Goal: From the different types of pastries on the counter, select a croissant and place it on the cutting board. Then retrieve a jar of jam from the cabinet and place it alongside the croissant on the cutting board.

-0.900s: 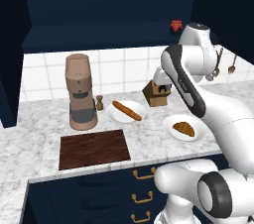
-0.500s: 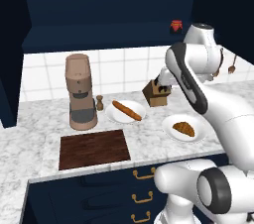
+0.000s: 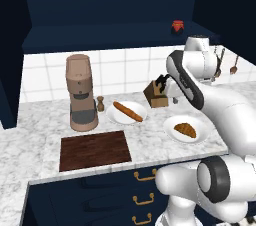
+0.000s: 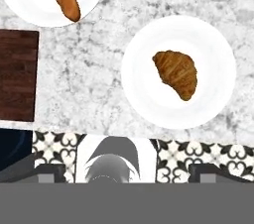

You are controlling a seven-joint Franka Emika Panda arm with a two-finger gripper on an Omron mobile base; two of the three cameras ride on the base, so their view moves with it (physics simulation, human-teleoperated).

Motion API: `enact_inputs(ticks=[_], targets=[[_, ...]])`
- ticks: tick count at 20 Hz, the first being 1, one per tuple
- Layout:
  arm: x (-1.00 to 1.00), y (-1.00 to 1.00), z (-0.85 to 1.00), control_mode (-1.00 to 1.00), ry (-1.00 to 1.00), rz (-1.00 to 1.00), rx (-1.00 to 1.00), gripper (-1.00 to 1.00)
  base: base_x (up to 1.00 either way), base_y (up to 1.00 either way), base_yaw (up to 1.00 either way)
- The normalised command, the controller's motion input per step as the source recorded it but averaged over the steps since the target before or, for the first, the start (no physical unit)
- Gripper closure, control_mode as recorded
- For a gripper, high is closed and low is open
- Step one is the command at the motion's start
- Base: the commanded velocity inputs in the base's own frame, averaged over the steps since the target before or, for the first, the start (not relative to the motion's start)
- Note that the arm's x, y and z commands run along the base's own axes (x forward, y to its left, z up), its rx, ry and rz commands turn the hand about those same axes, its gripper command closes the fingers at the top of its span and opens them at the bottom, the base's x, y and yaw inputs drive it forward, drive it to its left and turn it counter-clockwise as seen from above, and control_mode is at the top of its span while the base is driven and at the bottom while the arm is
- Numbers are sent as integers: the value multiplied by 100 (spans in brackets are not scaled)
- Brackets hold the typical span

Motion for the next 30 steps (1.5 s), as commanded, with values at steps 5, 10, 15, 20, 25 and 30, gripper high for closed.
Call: enact_inputs(ticks=[5,10,15,20,25,30], targets=[[4,-7,-18,-100,9,0,-1,-100,0,0,0],[5,-46,-53,-100,1,0,2,-100,0,0,0],[8,-47,-58,-100,0,0,3,-100,0,0,0],[33,-15,-57,-100,3,1,14,-100,0,0,0],[45,-29,-42,-100,1,0,13,-100,0,0,0],[32,-8,-22,-100,0,1,0,-100,0,0,0]])
